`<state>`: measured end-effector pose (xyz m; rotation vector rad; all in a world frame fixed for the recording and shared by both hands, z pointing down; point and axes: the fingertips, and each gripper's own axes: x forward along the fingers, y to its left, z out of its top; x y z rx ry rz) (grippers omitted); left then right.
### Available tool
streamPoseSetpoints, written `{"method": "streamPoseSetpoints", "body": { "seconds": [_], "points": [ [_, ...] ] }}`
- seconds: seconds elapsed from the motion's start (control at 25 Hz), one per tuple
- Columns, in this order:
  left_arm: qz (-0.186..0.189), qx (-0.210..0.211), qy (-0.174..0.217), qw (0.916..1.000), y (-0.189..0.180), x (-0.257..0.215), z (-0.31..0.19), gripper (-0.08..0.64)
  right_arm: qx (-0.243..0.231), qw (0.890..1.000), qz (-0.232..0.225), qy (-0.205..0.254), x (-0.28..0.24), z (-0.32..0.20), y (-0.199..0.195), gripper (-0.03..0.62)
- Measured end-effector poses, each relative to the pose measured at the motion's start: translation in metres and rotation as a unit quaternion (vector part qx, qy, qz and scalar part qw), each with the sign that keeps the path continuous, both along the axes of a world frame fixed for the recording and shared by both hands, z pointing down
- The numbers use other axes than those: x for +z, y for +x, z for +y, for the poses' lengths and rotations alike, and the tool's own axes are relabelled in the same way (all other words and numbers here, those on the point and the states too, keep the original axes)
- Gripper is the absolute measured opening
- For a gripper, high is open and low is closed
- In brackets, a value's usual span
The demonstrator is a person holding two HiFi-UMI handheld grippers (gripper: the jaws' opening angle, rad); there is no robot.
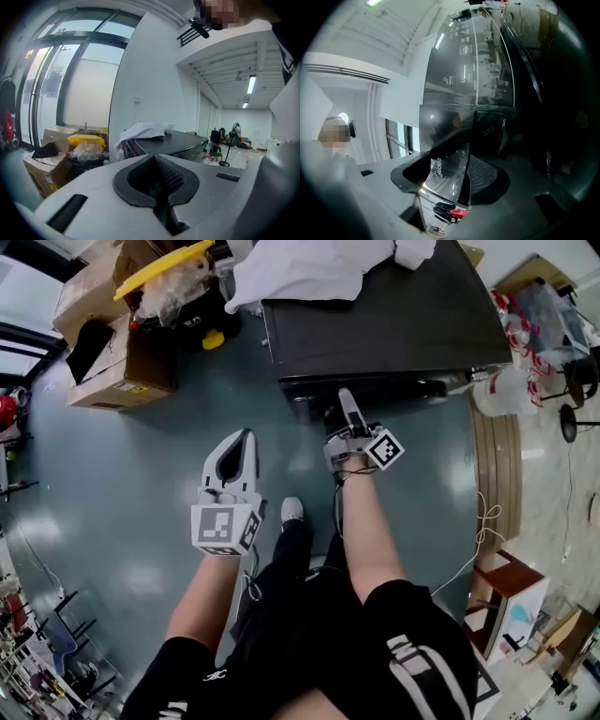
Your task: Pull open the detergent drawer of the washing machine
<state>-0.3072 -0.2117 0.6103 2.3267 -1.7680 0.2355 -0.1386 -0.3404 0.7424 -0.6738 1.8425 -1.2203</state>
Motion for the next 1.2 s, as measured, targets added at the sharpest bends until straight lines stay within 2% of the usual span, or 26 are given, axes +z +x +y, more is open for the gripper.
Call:
{"method": "streamPoseSetpoints", "body": {
  "seconds": [0.24, 0.44, 0.96, 1.2],
  "points": [
    [0.003, 0.001, -0.006, 1.0, -0.001, -0.002, 0.005, -0.008, -0.014, 1.0, 0.01, -0.012, 0.001, 0.009, -0.003, 0.249],
    [0.006, 0.004, -0.006, 1.0, -0.002, -0.007, 0.008, -0.008, -0.004, 1.0, 0.0, -0.003, -0.001, 0.036, 0.007, 0.243],
    [0.008, 0.048, 0.011, 0.9988, 0.01, -0.029, 0.031, -0.008, 0.01, 1.0, -0.005, -0.002, -0.005, 0.099, 0.028, 0.245],
    [0.009, 0.058, 0.014, 0.9982, 0.017, -0.036, 0.047, -0.008, 0.012, 1.0, -0.014, -0.02, -0.003, 0.13, 0.035, 0.247]
  ]
}}
